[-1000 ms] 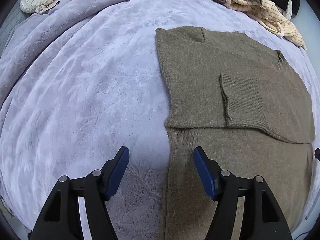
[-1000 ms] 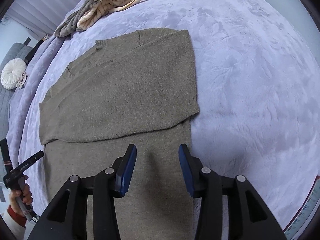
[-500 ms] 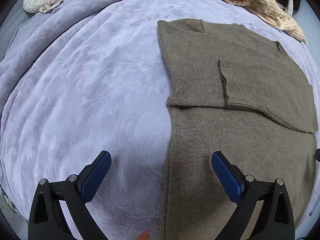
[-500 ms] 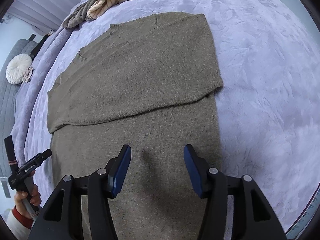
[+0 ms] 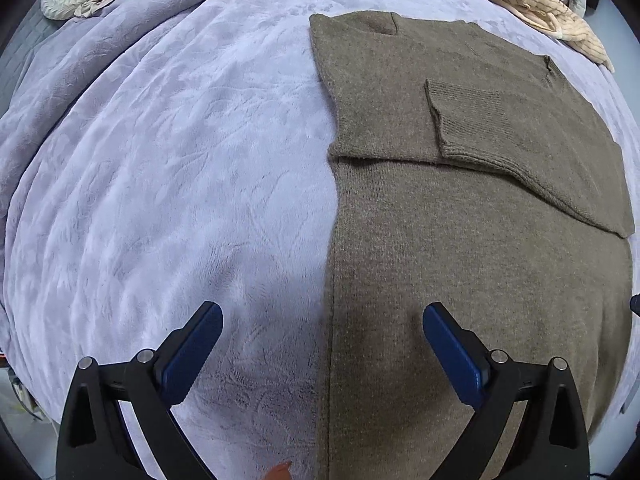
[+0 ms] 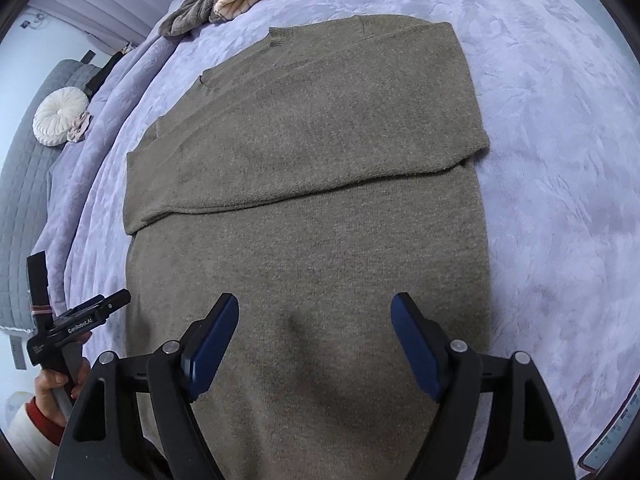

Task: Fold small clothes
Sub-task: 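Release the sweater edge and lift the right gripper away, then grasp the ribbed hem of the brown sweater with the right gripper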

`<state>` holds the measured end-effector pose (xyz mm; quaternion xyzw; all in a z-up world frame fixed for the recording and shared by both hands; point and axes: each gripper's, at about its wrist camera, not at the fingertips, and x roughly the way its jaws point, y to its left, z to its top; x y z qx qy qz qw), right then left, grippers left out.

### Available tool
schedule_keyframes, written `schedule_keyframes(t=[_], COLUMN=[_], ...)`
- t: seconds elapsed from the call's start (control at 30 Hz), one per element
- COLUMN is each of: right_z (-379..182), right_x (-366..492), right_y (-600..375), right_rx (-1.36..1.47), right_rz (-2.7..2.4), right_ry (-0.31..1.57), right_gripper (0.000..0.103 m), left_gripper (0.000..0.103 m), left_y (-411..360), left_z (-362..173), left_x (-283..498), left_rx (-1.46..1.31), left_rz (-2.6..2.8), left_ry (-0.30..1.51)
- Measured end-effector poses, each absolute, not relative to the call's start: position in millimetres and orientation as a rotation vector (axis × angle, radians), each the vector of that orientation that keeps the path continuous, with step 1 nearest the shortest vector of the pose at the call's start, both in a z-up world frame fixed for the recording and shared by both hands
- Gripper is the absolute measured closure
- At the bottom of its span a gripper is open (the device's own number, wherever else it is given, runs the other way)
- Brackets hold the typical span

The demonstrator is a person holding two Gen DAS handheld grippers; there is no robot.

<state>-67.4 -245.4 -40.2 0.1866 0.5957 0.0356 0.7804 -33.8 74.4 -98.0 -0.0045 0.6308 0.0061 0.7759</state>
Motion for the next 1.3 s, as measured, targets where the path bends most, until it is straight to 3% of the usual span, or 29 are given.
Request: schedule_keyframes(t=[0.43,0.87,1.07,1.3], right_z=[-32,-72,-99,-119], right_x=[-94,-193,-233,-234], right_y=[-226,-261,-265,-260], right_rx=[0.448,0.523,0.55,0.658], right_rz=[0.132,0.114,0.146,0.195], right_ry=[1.363,1.617,1.734,1.718], right_gripper=[0.022,0.022,0.022,0.022], left_gripper=[0.002,0.002,0.002,0.003], left_y=[57,36,37,52], left_z=[-83,-103,-117,-127], left_x=[-98,-191,-192,-186], left_rx=[-0.052,-0.066,-0.098,-0.189], left_rz=[-0.172,-0.485,-0.54,-0.501], left_ry=[1.486,1.715,1.761,1.768])
